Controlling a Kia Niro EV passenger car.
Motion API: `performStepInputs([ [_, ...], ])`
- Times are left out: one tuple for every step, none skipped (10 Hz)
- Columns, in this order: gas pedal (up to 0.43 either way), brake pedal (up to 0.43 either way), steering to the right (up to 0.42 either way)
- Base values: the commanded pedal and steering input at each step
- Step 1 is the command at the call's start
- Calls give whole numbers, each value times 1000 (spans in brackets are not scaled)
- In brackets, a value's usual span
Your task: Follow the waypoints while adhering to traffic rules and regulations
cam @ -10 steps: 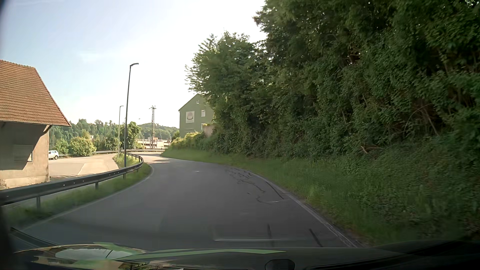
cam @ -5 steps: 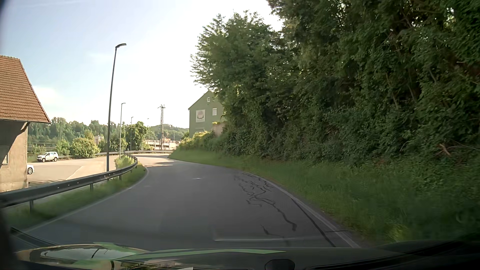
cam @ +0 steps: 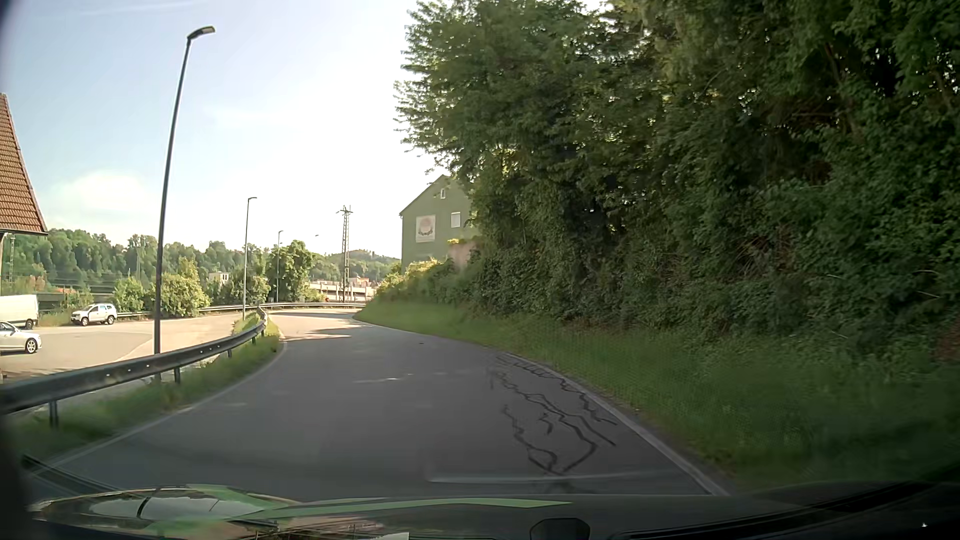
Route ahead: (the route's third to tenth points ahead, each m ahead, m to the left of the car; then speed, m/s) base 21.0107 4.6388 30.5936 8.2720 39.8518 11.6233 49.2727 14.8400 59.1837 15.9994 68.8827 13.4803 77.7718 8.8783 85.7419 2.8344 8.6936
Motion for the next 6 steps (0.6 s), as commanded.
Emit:
performStepInputs([
  [39, 0, -61],
  [39, 0, -65],
  [39, 0, -69],
  [39, 0, -73],
  [39, 0, -79],
  [28, 0, -81],
])
